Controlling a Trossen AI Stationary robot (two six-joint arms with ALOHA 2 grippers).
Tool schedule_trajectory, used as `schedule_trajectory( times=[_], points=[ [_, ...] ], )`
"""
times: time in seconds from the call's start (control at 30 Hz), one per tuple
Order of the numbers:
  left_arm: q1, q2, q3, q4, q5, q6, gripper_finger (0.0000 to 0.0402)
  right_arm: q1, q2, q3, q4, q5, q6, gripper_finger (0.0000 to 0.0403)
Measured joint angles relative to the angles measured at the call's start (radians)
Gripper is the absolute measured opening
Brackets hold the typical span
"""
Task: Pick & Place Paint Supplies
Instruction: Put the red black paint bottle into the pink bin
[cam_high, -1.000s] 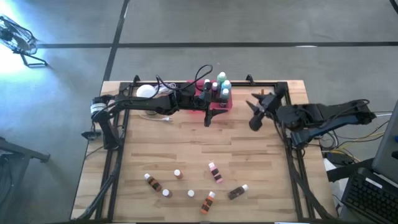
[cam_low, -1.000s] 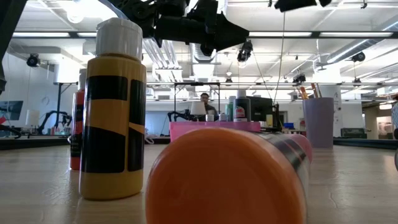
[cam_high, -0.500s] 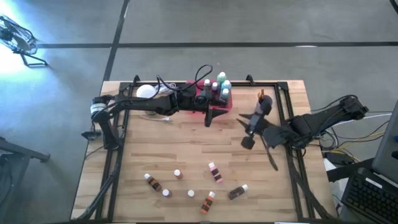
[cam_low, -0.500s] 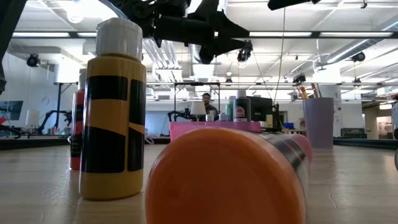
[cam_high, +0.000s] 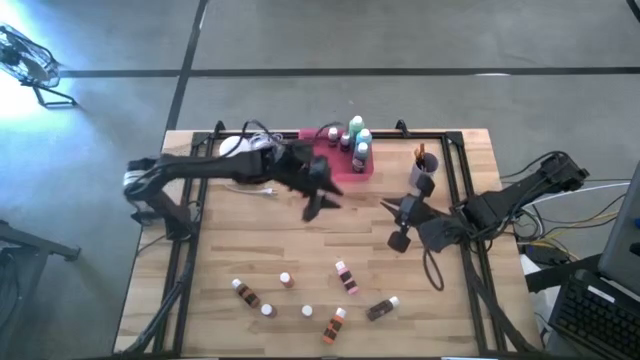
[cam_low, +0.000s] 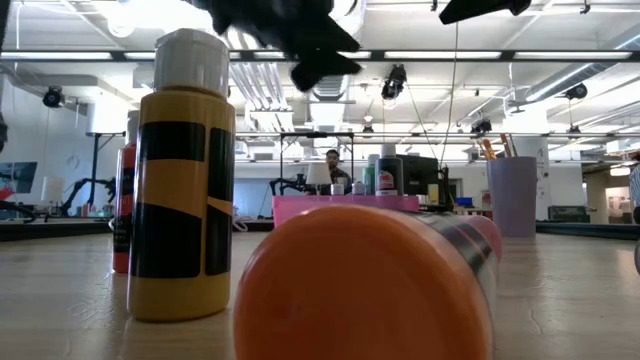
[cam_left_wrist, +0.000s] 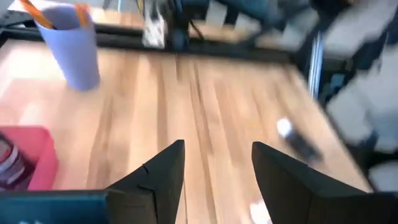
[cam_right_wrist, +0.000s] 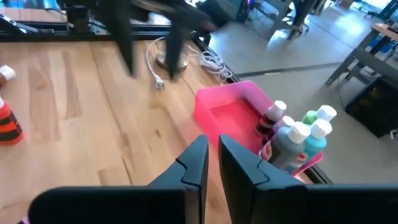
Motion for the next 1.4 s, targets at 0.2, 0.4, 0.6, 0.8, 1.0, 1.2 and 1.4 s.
schedule_trajectory(
  times=[0.2, 0.4, 0.6, 0.8, 1.0, 1.2, 1.4],
  points=[
    [-0.167, -0.158, 0.000, -0.278, -0.333, 0.048, 0.0193, 0.004, 0.001, -0.005, 0.008, 0.000, 0.006, 0.0038],
    [-0.351, -0.278, 0.000, -0.468, -0.484, -0.048, 0.0193, 0.004, 0.001, -0.005, 0.023, 0.000, 0.010, 0.0050],
    [-0.481, -0.329, -0.021, -0.631, -0.477, -0.223, 0.0193, 0.004, 0.001, -0.005, 0.071, 0.001, 0.002, 0.0061],
    [-0.580, -0.317, -0.057, -0.738, -0.460, -0.386, 0.0193, 0.004, 0.001, -0.005, 0.080, 0.001, 0.002, 0.0069],
    [-0.671, -0.301, -0.109, -0.717, -0.475, -0.449, 0.0193, 0.004, 0.001, -0.005, 0.107, 0.025, 0.002, 0.0077],
    [-0.689, -0.299, -0.219, -0.592, -0.479, -0.451, 0.0193, 0.004, 0.001, -0.005, 0.113, 0.027, 0.002, 0.0084],
    [-0.690, -0.298, -0.310, -0.509, -0.496, -0.460, 0.0193, 0.004, 0.001, -0.005, 0.113, 0.027, 0.002, 0.0088]
  ],
)
